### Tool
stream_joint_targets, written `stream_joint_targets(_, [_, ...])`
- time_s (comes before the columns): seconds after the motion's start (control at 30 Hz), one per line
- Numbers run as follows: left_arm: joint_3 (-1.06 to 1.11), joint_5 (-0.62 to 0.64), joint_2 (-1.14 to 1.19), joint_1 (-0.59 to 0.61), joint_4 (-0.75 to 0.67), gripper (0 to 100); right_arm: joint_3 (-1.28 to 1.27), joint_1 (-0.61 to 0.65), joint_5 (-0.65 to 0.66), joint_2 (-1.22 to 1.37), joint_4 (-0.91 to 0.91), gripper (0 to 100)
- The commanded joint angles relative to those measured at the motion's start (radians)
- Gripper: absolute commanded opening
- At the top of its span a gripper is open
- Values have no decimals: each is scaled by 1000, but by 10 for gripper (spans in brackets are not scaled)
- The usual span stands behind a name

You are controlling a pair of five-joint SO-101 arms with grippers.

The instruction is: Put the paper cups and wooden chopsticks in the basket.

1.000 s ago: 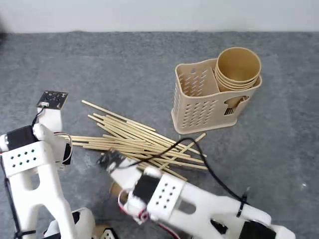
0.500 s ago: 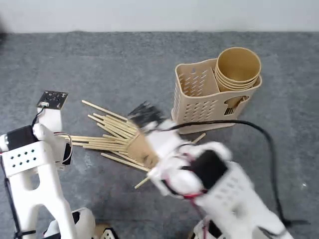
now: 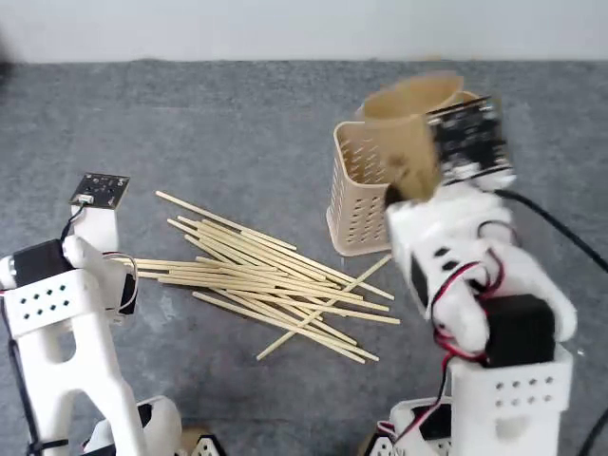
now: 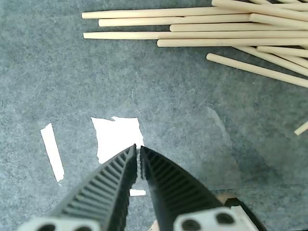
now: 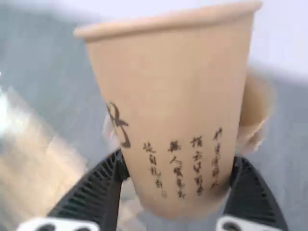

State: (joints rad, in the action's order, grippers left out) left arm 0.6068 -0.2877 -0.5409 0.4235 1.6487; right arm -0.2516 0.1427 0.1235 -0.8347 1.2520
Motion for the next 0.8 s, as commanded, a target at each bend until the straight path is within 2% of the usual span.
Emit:
stream_joint_targets(0.0, [-16, -5, 2, -3, -17, 13, -94, -67, 6, -18, -288, 241])
stream_joint_targets(0.2, [-19, -5, 2, -3, -17, 13, -381, -108, 11, -16, -753, 241])
stream_joint_targets(0.3, [-18, -5, 2, -3, -17, 13, -457, -125, 8, 25, -905, 241])
stream_joint_targets(0.53, [-16, -5, 2, -3, -17, 13, -456, -160, 0, 245, -1059, 241])
stream_joint_targets(0.6, [-16, -5, 2, -3, -17, 13, -456, -166, -40, 288, -1095, 241])
stream_joint_targets(0.77, [-15, -5, 2, -3, -17, 13, -453, -162, -75, 314, -1018, 246])
